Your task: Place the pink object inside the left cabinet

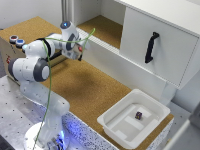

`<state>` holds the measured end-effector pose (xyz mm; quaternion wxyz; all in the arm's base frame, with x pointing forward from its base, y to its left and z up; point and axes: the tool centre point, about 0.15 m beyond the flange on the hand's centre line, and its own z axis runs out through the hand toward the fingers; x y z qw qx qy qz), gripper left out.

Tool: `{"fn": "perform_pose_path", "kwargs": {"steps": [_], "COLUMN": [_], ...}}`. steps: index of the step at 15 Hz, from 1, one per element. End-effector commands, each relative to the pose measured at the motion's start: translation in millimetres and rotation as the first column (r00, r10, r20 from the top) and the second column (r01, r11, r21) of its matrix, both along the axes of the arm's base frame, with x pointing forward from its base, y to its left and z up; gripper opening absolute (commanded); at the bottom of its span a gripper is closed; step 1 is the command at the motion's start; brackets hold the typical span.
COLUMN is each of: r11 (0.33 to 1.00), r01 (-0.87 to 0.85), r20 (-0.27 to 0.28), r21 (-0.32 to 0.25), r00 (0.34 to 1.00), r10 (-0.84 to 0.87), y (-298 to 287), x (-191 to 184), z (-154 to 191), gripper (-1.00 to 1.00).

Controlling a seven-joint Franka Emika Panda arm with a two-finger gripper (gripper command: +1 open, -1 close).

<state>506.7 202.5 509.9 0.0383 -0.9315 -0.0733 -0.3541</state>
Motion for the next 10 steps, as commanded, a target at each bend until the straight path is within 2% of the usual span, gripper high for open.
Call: {"fn": "perform_pose_path", "kwargs": {"steps": [1,5,8,10], "r11": [0.998,0.992,0.988,0.988], "r01": [0.01,0.031,0.066,0.085], "r20": [-0.221,-0.229,-0.205,-0.196], "r21": [-0.065,-0.12,-0.141,-0.127], "r00": [0.975,0.972,0.974,0.975], "r10": [-0.024,-0.058,-0.094,-0.109], "y": [18.6,30.7,26.8,22.7], "x": [139.7,169.4,161.3,152.4], "z": [36.8,21.9,11.4,2.1], "gripper": [-1.0,-1.0,-1.0,-1.0]}}
